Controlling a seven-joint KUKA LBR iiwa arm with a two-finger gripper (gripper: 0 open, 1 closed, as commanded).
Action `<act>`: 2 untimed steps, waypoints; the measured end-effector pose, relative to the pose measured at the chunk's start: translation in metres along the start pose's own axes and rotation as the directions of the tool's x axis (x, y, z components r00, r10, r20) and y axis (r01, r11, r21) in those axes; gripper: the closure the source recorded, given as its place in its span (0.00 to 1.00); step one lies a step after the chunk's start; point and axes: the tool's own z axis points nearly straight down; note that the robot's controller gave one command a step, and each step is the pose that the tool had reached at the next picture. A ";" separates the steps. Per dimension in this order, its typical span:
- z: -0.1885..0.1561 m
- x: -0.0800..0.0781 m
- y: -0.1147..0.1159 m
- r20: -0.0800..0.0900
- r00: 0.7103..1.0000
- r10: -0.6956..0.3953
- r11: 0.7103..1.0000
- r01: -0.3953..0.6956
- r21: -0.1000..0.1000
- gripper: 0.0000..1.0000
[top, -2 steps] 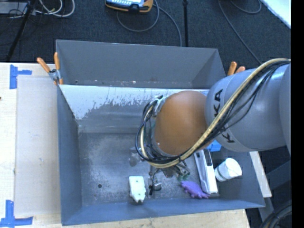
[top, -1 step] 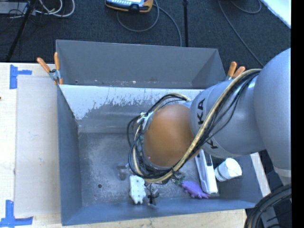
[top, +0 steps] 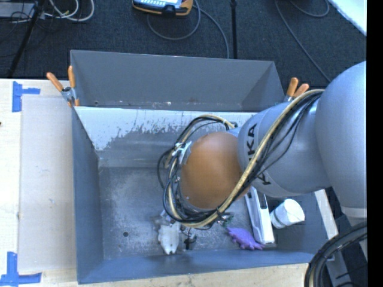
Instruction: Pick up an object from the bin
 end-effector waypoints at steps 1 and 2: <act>0.000 0.000 0.000 0.000 1.000 0.000 1.000 0.000 0.000 1.00; -0.002 0.001 0.000 -0.001 1.000 0.001 1.000 -0.001 -0.001 1.00</act>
Offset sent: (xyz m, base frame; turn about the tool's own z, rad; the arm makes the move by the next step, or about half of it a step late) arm -0.0001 0.0002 0.0315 0.0000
